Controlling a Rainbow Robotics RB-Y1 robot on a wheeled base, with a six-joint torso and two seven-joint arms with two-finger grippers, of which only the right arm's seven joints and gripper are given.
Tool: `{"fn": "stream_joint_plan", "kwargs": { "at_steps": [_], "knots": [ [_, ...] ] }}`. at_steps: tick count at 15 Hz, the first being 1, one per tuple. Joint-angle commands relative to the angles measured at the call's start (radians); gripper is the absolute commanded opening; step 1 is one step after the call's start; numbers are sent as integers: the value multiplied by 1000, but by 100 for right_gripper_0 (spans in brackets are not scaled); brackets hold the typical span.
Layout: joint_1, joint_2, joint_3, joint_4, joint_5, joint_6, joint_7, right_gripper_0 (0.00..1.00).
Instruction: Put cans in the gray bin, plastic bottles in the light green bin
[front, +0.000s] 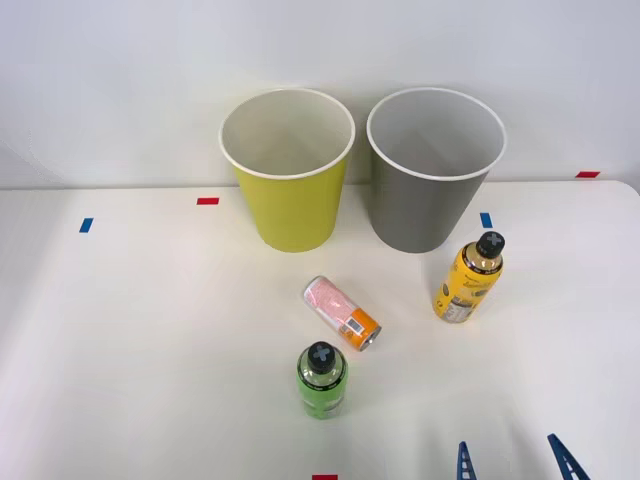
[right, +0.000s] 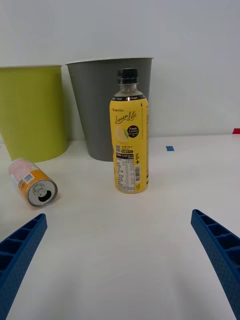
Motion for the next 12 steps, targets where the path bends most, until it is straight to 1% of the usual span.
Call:
{"fn": "stream_joint_plan", "kwargs": {
  "at_steps": [1, 4, 6, 10, 12],
  "knots": [
    [0, 0, 0, 0, 0, 0, 0, 100],
    [0, 0, 0, 0, 0, 0, 0, 100],
    [-9, 6, 5, 38, -3, 14, 0, 100],
    [-23, 9, 55, 21, -150, -18, 21, 100],
    [-52, 11, 52, 15, -176, -17, 43, 100]
  ]
}}
